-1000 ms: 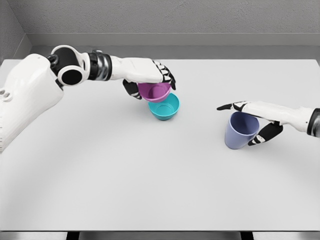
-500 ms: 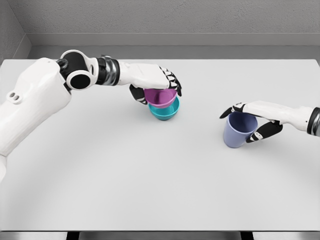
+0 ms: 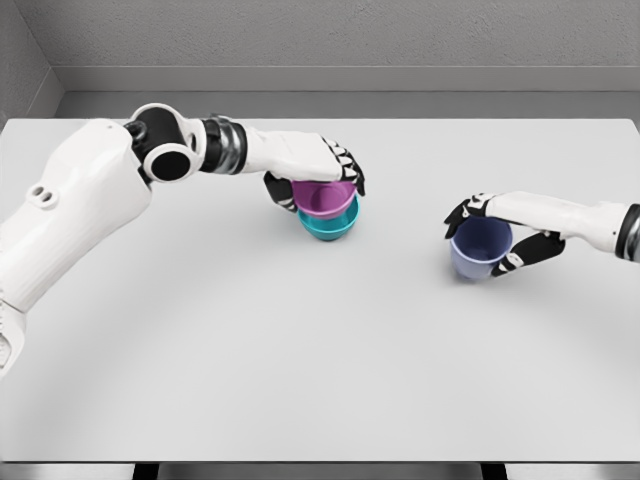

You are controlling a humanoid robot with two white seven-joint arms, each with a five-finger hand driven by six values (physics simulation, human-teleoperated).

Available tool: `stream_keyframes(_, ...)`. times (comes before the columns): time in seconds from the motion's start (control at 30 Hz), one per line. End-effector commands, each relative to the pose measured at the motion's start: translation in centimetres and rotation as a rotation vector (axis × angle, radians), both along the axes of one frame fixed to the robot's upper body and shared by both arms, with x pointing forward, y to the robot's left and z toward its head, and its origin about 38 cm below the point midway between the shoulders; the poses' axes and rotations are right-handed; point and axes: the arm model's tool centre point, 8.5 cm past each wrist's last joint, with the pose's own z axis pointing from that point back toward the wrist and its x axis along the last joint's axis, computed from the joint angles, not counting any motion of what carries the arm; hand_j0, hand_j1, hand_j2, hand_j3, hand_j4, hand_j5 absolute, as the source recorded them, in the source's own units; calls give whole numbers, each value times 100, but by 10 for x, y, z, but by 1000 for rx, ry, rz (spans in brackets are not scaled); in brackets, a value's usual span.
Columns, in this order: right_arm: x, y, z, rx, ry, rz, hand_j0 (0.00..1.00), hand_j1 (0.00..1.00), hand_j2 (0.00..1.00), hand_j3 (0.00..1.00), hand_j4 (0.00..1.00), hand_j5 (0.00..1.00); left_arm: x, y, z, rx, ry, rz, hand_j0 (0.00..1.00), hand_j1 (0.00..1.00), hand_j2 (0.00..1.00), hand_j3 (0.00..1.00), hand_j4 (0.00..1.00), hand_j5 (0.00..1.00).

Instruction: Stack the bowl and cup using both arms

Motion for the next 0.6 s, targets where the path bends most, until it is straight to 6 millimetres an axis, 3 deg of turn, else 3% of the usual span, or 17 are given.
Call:
stream_keyframes(0.0, 0, -1, 1, 2, -1, -2, 59, 59, 59, 59, 59, 59, 0, -2, 1, -6, 1, 0, 77, 77, 77, 77, 77, 77)
stream_keyframes(0.57, 4, -1, 15, 2, -34, 1, 59, 59, 59, 59, 59, 59, 0, -3, -5, -1, 11, 3, 78, 78, 78, 78, 78, 78)
